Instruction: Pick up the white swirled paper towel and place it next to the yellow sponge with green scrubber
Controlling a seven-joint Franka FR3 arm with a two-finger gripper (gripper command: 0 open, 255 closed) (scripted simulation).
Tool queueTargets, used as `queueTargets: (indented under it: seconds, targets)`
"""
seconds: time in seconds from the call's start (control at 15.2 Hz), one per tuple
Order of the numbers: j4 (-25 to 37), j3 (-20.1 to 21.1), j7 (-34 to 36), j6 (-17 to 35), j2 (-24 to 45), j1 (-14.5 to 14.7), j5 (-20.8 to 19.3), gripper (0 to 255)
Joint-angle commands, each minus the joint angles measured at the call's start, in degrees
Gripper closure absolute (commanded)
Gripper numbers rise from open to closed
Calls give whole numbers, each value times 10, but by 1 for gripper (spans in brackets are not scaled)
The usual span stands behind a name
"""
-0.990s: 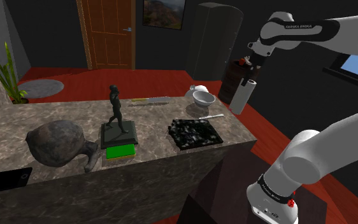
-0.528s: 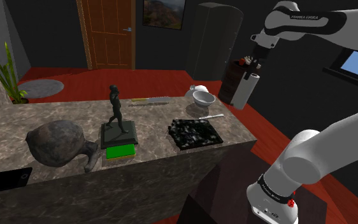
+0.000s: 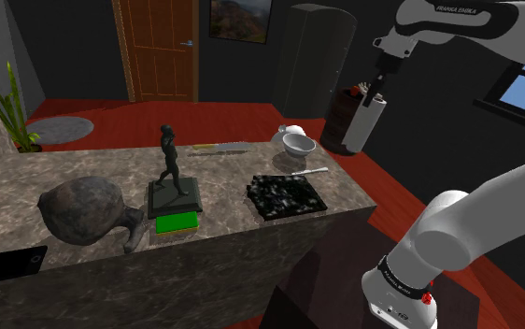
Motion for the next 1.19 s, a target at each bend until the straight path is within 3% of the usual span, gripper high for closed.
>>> queueTargets:
  seconds: [0.0,0.59,1.12]
  targets:
    - [8,11,14,-6,2,5,4,255]
    - [17,89,129,11,32,49,37,255]
    - [70,146,218,21,97,91,66,255]
